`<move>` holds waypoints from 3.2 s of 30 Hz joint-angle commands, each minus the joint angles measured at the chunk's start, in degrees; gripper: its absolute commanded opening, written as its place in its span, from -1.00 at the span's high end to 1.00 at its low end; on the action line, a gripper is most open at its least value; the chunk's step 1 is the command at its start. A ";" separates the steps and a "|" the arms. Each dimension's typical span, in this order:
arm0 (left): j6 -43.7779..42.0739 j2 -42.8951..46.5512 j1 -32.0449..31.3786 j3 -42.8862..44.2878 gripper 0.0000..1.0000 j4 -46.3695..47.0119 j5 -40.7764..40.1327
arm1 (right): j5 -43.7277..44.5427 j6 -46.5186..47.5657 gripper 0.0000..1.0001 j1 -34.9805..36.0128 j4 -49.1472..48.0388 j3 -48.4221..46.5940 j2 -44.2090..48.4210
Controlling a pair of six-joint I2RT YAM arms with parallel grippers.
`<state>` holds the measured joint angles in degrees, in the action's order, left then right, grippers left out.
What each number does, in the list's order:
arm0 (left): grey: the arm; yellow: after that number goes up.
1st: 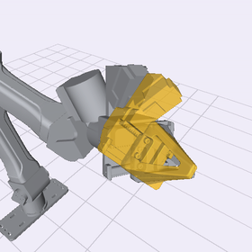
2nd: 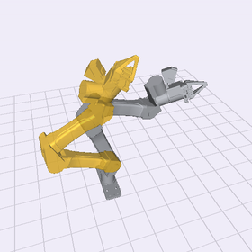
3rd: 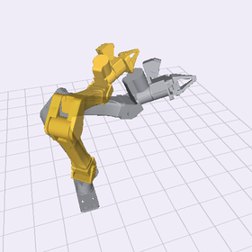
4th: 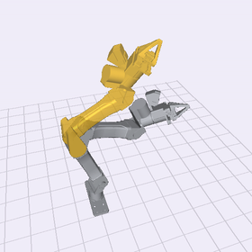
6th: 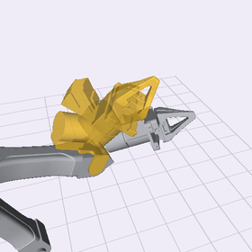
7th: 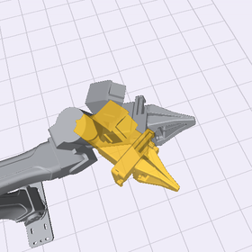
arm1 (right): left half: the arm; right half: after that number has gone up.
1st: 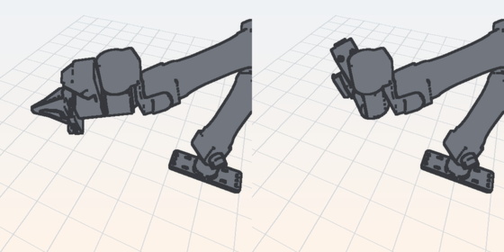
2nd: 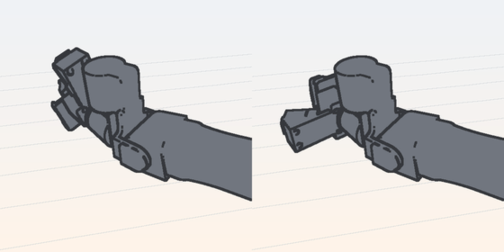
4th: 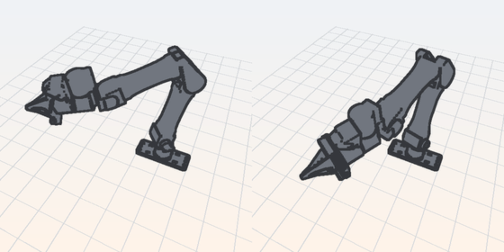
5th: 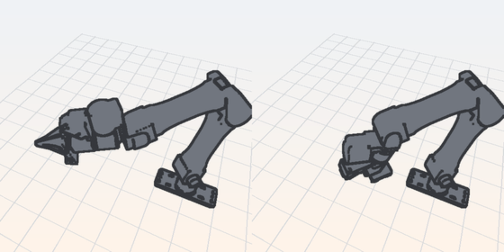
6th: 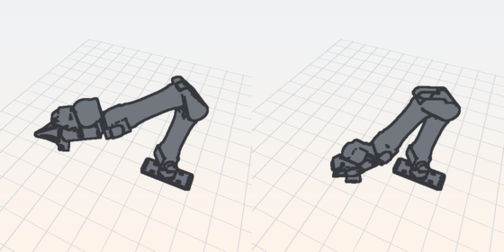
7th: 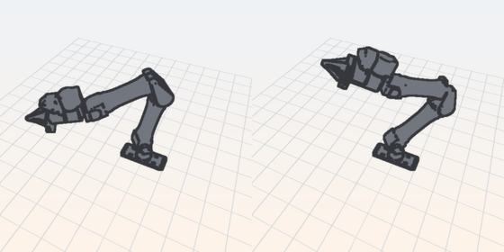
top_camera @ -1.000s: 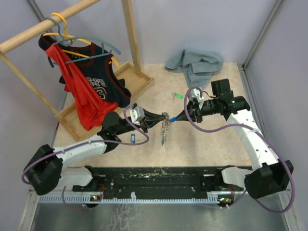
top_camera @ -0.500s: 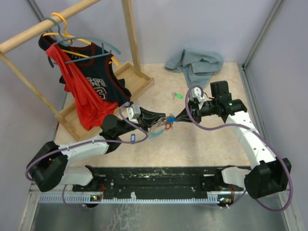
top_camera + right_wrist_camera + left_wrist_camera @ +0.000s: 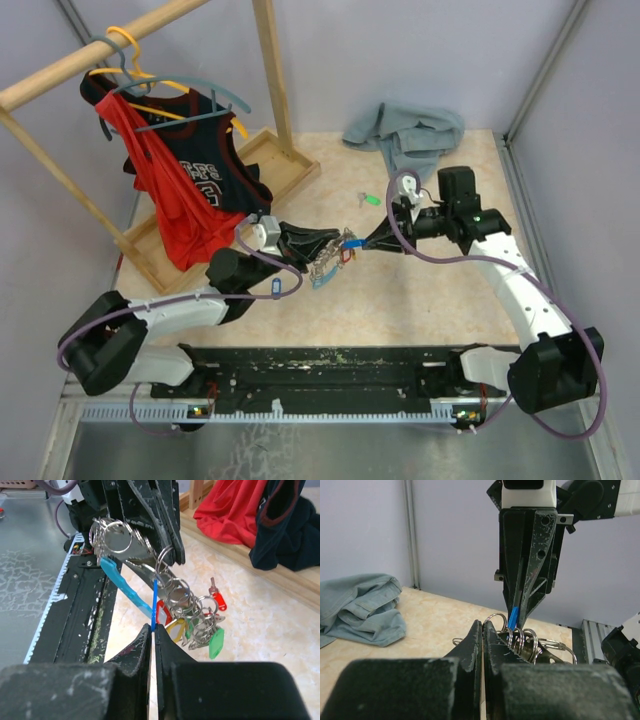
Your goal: Remove the keys from the keyring
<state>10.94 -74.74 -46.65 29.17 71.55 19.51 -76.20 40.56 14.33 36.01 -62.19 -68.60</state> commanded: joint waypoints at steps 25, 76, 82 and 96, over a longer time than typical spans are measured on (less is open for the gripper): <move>7.08 -5.94 -4.11 -2.32 1.00 26.03 -13.87 | 0.62 -7.22 0.43 0.05 -2.14 -3.52 2.37; 2.24 -6.38 -11.00 -2.44 1.00 27.87 -25.93 | 7.85 -24.16 1.00 7.90 -22.73 -1.67 0.04; 0.77 -5.23 -10.95 -4.54 1.00 29.12 -21.24 | 8.33 -17.31 1.00 7.91 -14.49 -5.43 0.43; -7.60 14.07 -0.53 -2.73 0.31 -10.76 1.88 | 11.85 6.82 1.00 8.17 10.33 -14.76 -0.78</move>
<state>7.33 -63.20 -50.06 22.06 77.62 9.72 -65.47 35.46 22.02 36.95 -70.63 -68.95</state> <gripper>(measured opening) 0.336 0.007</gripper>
